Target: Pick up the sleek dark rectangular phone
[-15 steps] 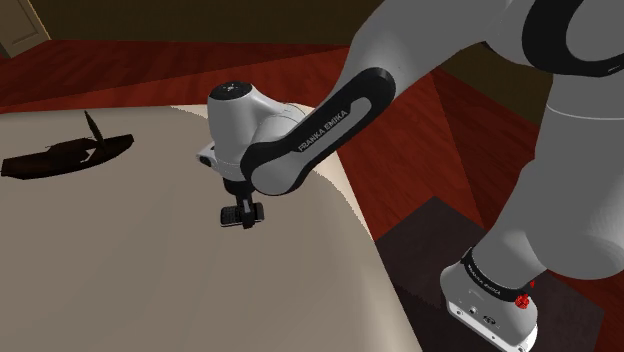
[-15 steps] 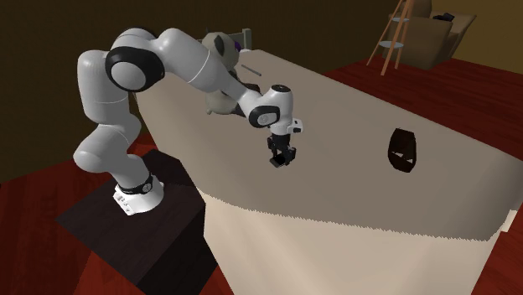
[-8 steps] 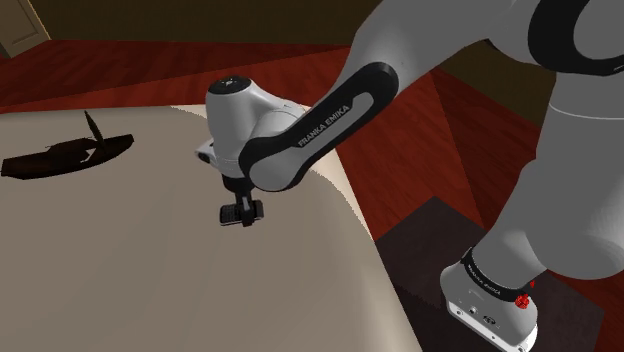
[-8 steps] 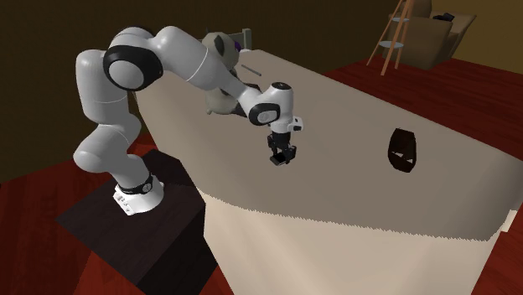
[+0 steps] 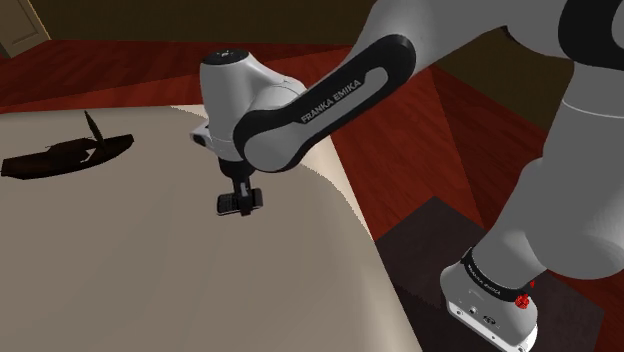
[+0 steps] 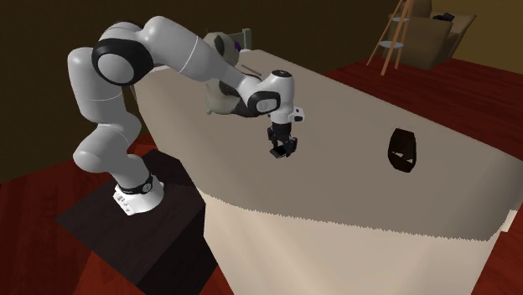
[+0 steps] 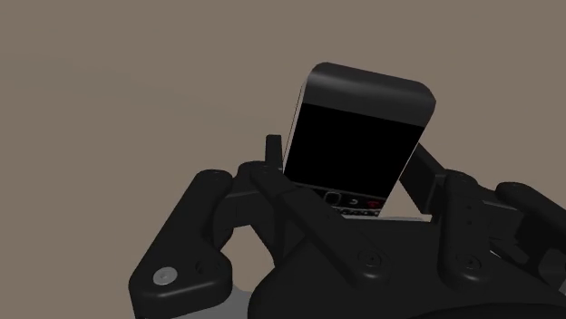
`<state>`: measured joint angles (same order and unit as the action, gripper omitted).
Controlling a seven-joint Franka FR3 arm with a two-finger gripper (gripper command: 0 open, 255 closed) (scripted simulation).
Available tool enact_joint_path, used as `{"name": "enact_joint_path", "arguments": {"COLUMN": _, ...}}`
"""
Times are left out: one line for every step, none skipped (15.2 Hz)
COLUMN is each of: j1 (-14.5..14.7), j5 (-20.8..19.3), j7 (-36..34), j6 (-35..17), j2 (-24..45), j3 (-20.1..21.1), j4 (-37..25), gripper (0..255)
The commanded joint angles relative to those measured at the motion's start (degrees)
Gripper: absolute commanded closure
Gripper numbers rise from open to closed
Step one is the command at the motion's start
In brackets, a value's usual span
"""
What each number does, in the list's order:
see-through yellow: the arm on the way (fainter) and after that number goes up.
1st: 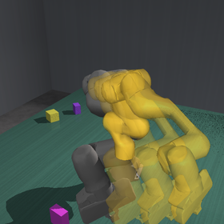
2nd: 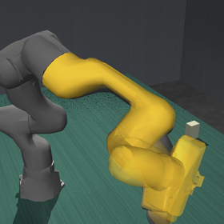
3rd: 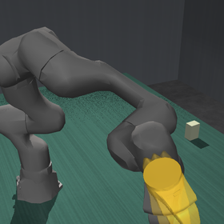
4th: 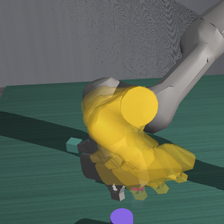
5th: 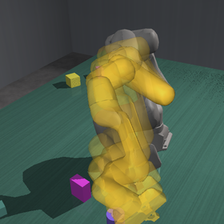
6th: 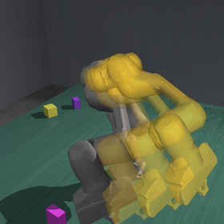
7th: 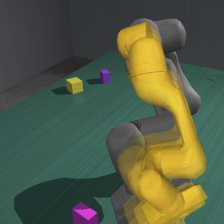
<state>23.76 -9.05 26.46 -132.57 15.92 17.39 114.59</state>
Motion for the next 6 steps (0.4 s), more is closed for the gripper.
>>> {"name": "enact_joint_path", "arguments": {"j1": -0.1, "j5": 0.4, "j7": 0.3, "j6": 1.3, "j2": -0.9, "j3": 0.2, "j4": -0.5, "gripper": 255}}
{"name": "enact_joint_path", "arguments": {"j1": -0.2, "j5": 0.7, "j7": 0.5, "j6": 2.0, "j2": -1.3, "j3": 0.2, "j4": -0.8, "gripper": 255}}
{"name": "enact_joint_path", "arguments": {"j1": -0.2, "j5": 0.9, "j7": 0.7, "j6": 2.6, "j2": -1.7, "j3": 0.3, "j4": -1.0, "gripper": 255}}
{"name": "enact_joint_path", "arguments": {"j1": -0.3, "j5": 1.1, "j7": 0.8, "j6": 3.3, "j2": -2.1, "j3": 0.4, "j4": -1.3, "gripper": 255}}
{"name": "enact_joint_path", "arguments": {"j1": -0.3, "j5": 1.1, "j7": 0.8, "j6": 3.4, "j2": -2.2, "j3": 0.4, "j4": -1.4, "gripper": 255}}
{"name": "enact_joint_path", "arguments": {"j1": -0.3, "j5": 1.1, "j7": 0.8, "j6": 3.4, "j2": -2.2, "j3": 0.4, "j4": -1.4, "gripper": 255}}
